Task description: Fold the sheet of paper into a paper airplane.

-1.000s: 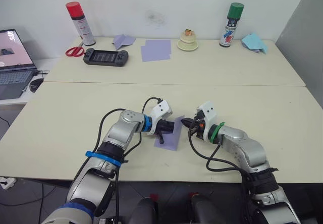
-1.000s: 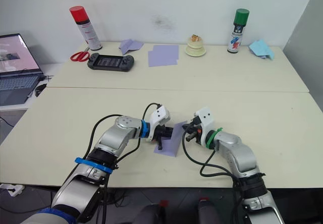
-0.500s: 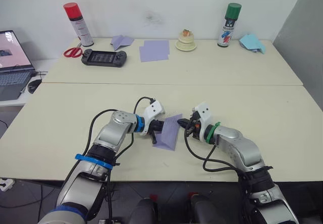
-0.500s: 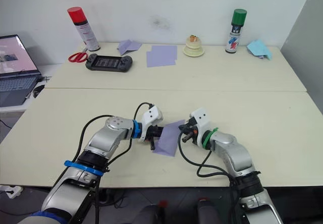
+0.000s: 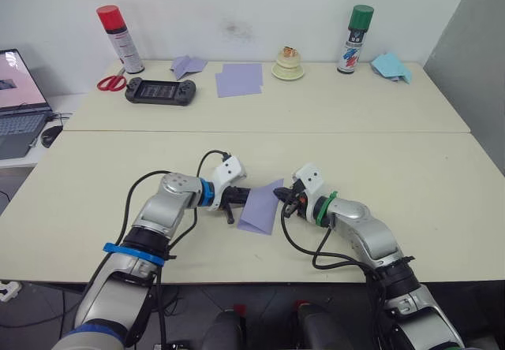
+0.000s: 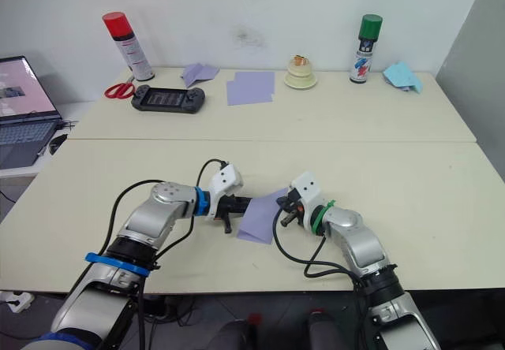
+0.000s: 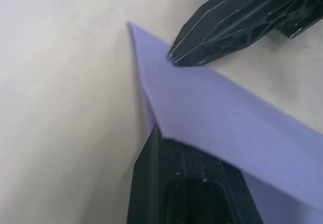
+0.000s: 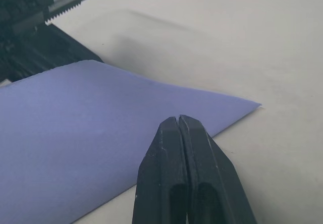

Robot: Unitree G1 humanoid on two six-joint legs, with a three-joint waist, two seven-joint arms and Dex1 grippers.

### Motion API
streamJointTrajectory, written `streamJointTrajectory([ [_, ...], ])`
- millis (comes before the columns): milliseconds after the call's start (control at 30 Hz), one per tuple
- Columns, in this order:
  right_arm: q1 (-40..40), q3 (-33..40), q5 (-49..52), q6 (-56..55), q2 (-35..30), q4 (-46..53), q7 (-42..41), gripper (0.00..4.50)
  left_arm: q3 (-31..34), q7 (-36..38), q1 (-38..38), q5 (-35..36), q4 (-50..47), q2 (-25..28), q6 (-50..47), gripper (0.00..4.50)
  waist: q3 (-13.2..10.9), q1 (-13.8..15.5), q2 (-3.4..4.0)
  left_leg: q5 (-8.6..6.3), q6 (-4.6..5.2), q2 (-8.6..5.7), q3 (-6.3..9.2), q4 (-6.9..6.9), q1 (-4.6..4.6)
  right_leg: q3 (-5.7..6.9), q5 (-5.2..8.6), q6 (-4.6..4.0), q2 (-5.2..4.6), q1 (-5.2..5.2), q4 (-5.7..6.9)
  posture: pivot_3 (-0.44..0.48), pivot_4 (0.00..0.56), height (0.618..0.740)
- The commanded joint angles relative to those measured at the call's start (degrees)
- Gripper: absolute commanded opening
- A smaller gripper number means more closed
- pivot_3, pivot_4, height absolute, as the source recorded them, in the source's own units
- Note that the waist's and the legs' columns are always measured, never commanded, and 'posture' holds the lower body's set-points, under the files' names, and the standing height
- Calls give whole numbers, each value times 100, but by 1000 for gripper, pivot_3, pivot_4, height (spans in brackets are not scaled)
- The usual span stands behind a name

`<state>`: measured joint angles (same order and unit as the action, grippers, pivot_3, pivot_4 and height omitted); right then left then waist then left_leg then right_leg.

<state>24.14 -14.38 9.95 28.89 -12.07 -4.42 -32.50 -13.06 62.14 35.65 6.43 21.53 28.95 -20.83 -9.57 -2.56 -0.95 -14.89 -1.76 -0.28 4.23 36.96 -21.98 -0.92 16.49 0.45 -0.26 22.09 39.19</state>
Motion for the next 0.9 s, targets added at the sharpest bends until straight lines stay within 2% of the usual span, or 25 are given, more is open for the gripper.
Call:
streamJointTrajectory([
  [33,45,-76,-104,-101,11,-53,-73,0,372,-111,190,62,122,224,36,35,0,2,0,0,0,0,0,0,0,0,0,0,0,0,0,0,150,740],
  [167,52,-74,-135,-133,27,-101,-96,0,478,-149,335,115,89,173,112,35,0,54,0,0,0,-4,-1,2,-6,1,0,0,-2,1,-5,0,150,740],
  [433,48,-42,-200,-126,15,-124,-146,0,266,-155,162,258,-606,-320,-189,35,0,66,0,0,0,-6,-2,2,-7,0,-1,-1,-7,0,-7,0,150,740],
  [667,55,129,-175,-159,43,-93,-52,0,-137,-262,-86,-263,-256,-225,307,35,0,73,0,0,0,-3,-2,1,-3,-1,-1,-2,-4,0,-4,0,150,740],
  [900,9,238,-118,-290,21,85,-119,0,-129,-178,-135,-141,-297,-348,297,35,0,74,1,0,0,-6,-1,4,-3,-1,-2,-3,-5,-3,-4,0,150,740],
])
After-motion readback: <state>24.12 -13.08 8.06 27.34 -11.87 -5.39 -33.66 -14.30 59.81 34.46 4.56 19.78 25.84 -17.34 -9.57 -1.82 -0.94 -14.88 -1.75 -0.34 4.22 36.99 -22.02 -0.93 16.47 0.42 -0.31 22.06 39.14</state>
